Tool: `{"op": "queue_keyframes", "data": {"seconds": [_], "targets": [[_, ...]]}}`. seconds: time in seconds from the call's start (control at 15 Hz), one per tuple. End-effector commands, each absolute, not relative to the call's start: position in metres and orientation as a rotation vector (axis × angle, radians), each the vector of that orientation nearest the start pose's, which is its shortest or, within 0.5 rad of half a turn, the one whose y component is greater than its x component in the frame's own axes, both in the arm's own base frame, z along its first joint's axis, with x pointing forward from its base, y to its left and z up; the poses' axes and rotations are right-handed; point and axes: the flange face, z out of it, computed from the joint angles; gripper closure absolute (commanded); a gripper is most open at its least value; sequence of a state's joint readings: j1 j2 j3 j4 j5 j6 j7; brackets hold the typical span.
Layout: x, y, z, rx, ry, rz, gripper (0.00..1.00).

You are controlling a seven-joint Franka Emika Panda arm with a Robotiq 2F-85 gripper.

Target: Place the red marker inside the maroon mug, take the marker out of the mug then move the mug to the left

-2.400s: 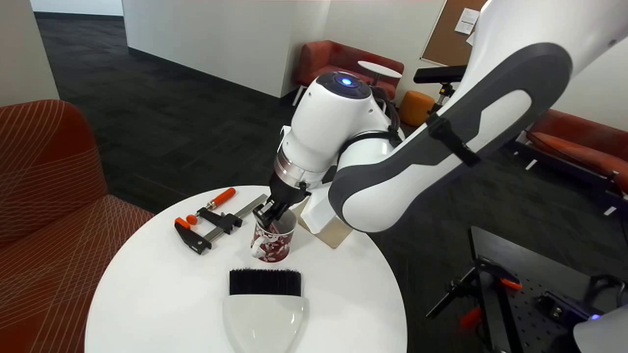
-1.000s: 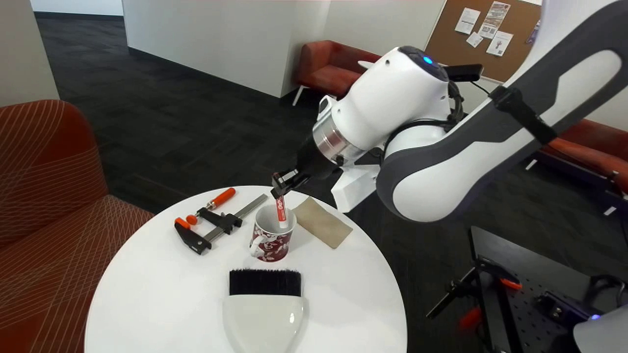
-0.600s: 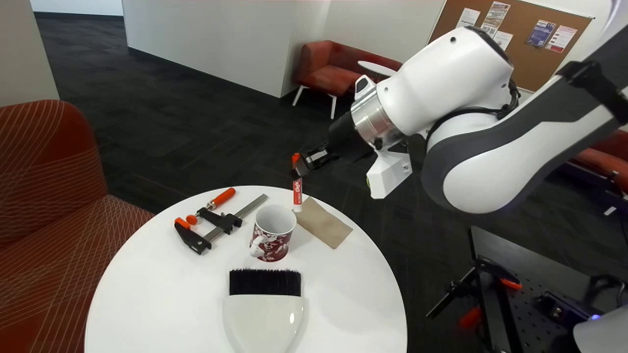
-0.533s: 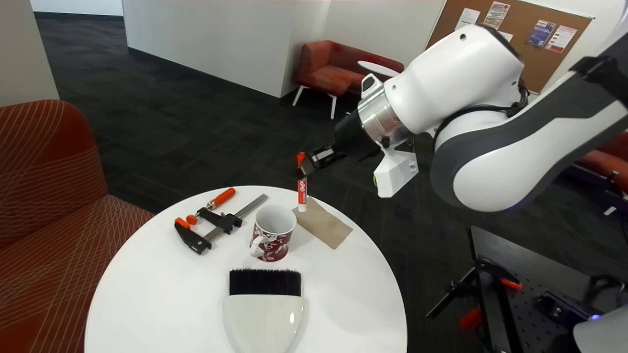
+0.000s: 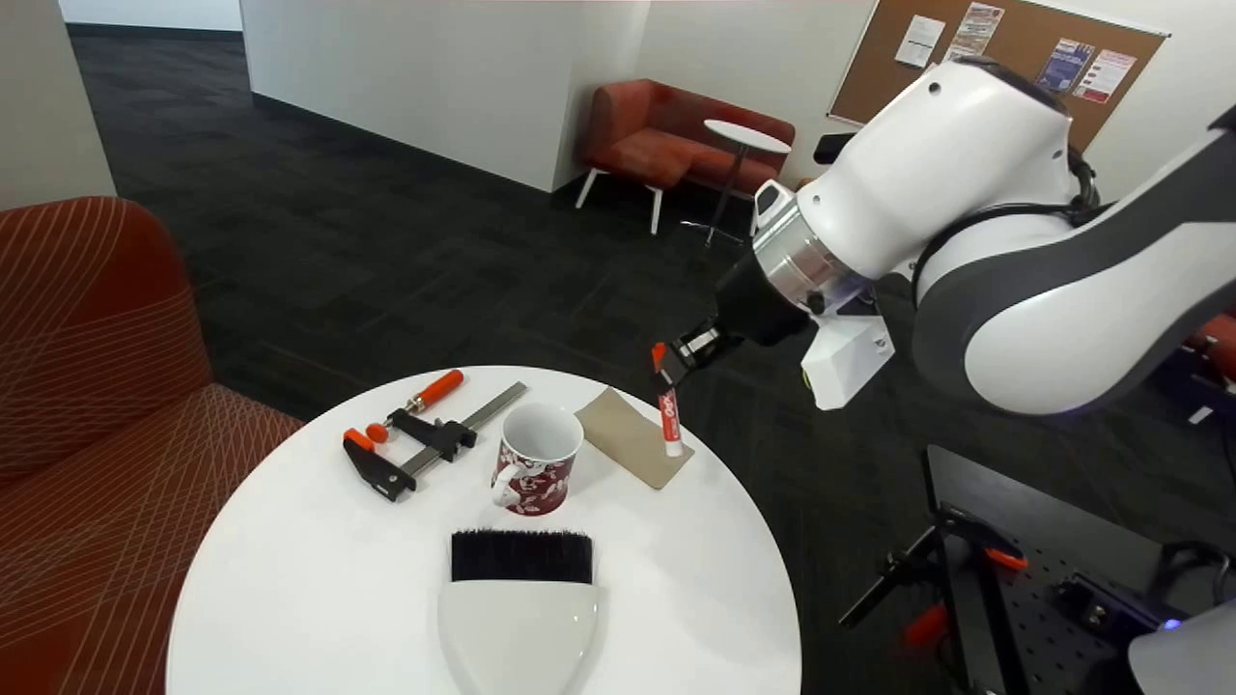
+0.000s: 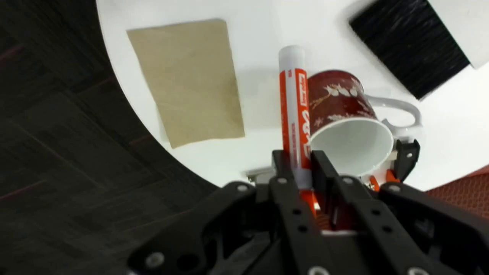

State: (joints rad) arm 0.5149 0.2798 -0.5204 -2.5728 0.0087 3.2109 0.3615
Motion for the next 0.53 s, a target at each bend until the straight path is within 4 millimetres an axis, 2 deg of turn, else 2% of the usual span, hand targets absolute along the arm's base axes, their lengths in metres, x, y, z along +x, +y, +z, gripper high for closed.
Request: {"op": "queue_keyframes", "data": {"seconds": [0.0,0.2,0.47], "targets": [[0.464,0.005,0.205,-3.101,0.549,-0.470,0.95],[0.458,0.022,0.190,-3.108,0.543,-0.335,0.95],[0.457,0.036,0.173,-3.095,0.534,-0.213,0.95]]}}
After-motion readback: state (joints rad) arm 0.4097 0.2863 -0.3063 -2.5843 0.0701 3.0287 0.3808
